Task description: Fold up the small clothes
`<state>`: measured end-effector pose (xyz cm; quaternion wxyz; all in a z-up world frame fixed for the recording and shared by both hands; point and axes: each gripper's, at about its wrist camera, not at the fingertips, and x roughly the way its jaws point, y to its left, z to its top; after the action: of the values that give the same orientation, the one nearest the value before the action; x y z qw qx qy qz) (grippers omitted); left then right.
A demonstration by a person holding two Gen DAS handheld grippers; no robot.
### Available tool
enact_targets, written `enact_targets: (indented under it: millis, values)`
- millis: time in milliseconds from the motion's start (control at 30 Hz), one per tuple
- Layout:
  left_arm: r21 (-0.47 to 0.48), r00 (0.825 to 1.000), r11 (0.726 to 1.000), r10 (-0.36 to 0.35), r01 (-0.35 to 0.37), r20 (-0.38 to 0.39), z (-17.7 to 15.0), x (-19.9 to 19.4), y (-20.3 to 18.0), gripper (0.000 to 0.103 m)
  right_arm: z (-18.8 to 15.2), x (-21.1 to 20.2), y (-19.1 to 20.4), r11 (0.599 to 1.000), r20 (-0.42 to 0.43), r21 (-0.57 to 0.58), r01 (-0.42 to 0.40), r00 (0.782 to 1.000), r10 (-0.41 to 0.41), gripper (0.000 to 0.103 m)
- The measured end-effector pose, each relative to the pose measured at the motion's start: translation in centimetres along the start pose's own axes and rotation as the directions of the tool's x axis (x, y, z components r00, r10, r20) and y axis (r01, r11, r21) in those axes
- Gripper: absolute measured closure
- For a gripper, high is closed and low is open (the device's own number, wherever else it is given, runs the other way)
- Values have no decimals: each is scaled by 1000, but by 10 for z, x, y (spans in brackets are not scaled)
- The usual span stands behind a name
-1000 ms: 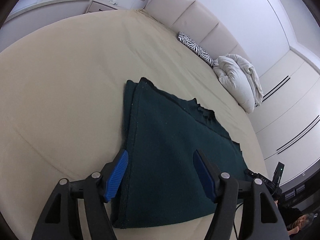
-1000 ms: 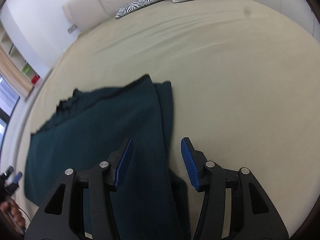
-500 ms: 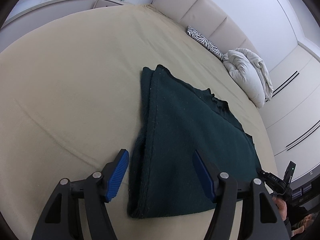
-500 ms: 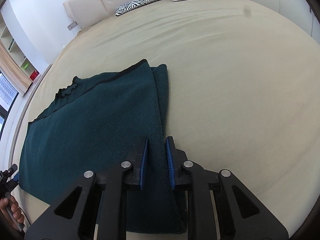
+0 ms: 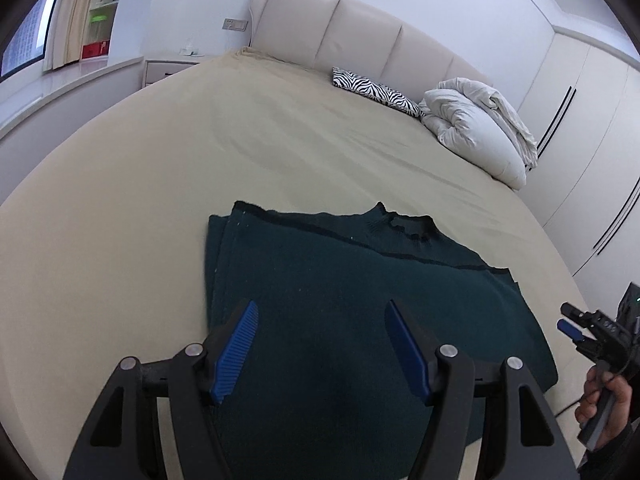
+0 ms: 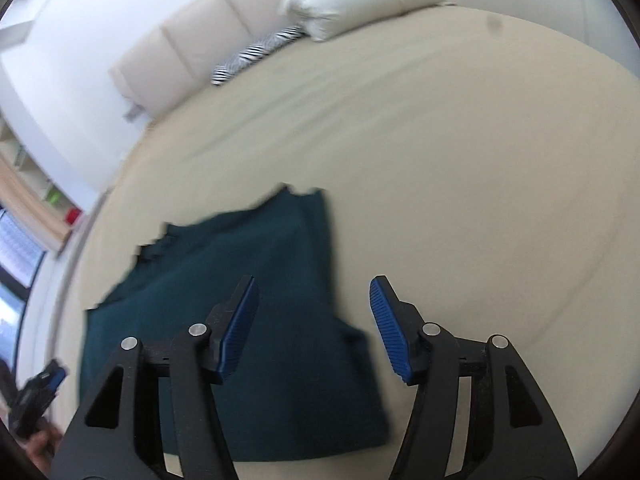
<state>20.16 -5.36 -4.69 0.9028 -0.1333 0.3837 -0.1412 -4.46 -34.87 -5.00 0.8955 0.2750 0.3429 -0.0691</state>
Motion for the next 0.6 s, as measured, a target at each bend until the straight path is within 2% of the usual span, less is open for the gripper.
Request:
enact_targets:
  millis: [67,100,167,200,267,300,367,400,433,467,500,533,567,600]
  values:
    - [34,1000,999,28,-28,10,10,14,-9,35,6,12,23,993,-47,-16,-119,992,118,46]
    - [45,999,998,33,-34,12,13,20,-12,35,8,23,37,983,-70,-17,-182,981,181,46]
    - [71,999,996,45,-45,-3,22,37,-19,35,11,48,59,967,-119,-11,-255,960,252,46]
    - [80,999,996,48,-47,-8,25,43,-20,35,12,67,73,953,-155,2,-303,942,299,46]
    - [115,997,991,71,-69,-14,30,57,-25,35,9,95,88,931,-197,48,-363,910,365,46]
    - [133,995,987,93,-89,-26,32,67,-26,35,6,116,95,916,-233,91,-390,886,401,46]
    - [156,989,981,131,-119,-69,30,89,-21,35,2,148,99,912,-279,144,-383,869,409,46]
    - [155,984,979,149,-132,-100,27,100,-15,35,0,159,96,920,-288,157,-360,874,391,47]
    - [147,981,979,156,-138,-112,25,108,-8,35,0,169,87,916,-272,187,-355,877,396,52]
    - [132,985,983,141,-128,-97,23,109,-2,35,1,172,79,905,-249,218,-365,876,413,57]
    - [119,988,987,123,-111,-90,24,109,1,34,5,174,66,894,-219,259,-366,879,424,66]
    - [110,991,989,106,-97,-84,24,109,4,33,9,174,51,887,-190,291,-359,887,421,72]
    - [106,992,991,95,-86,-78,25,110,6,32,13,171,37,887,-158,304,-347,900,406,72]
    - [102,993,992,86,-78,-76,25,110,8,31,17,166,23,907,-129,295,-300,928,349,70]
